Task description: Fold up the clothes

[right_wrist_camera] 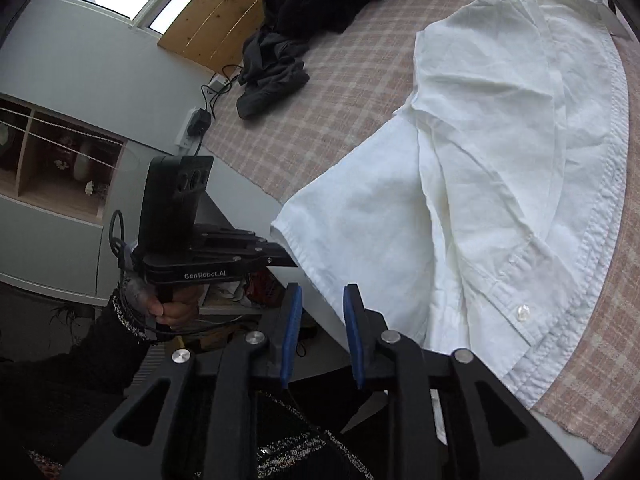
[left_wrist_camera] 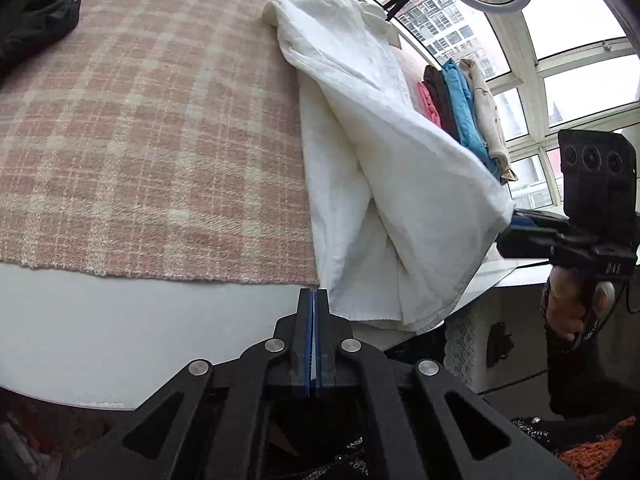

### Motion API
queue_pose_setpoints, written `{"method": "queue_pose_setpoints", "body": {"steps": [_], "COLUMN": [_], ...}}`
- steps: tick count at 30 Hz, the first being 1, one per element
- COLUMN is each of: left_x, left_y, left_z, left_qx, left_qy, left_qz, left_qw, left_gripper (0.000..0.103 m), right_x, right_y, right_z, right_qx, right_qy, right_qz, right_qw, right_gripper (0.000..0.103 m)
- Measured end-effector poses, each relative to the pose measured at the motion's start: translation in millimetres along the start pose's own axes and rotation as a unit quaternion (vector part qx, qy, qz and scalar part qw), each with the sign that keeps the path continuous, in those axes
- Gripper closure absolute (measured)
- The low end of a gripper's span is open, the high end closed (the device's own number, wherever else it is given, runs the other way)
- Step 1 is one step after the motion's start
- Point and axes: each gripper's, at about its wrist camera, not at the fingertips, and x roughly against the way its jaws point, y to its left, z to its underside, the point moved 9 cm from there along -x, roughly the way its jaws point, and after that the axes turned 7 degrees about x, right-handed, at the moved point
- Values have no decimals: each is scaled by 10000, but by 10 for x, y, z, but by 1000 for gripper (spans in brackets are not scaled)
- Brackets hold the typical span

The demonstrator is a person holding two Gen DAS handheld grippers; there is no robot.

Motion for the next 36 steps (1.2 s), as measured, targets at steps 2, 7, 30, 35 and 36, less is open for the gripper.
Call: {"method": "queue_pose_setpoints", "body": {"steps": [2, 7, 30, 35, 36], "left_x": [108, 395, 57, -246, -277], "left_y": [8, -209, -183, -201, -234], "left_z": [34, -44, -473, -469, -435], "left_qx": [-150, -959, -1285, -1364, -1463], "left_qy": [-85, -422, 143, 375, 420], "left_qz": [-68, -370, -569, -672, -635], "left_qw": [9998, 9938, 9900, 9877, 9863], "left_gripper": [103, 89, 54, 33, 34], "right_x": [133, 769, 668, 454, 390], "right_y": [-36, -837, -1578, -1560, -1497], "right_z": [206, 506, 834, 806, 798], "right_qx": [-187, -1075, -2087, -1749, -1572], "right_qy": [-290, -1374, -1269, -1021, -867], "right_qz": [48, 1668, 1742, 2067, 2075], "right_qw": [9994, 9704, 9539, 9572, 9616], "right_gripper": [81, 80, 59, 56, 56]}}
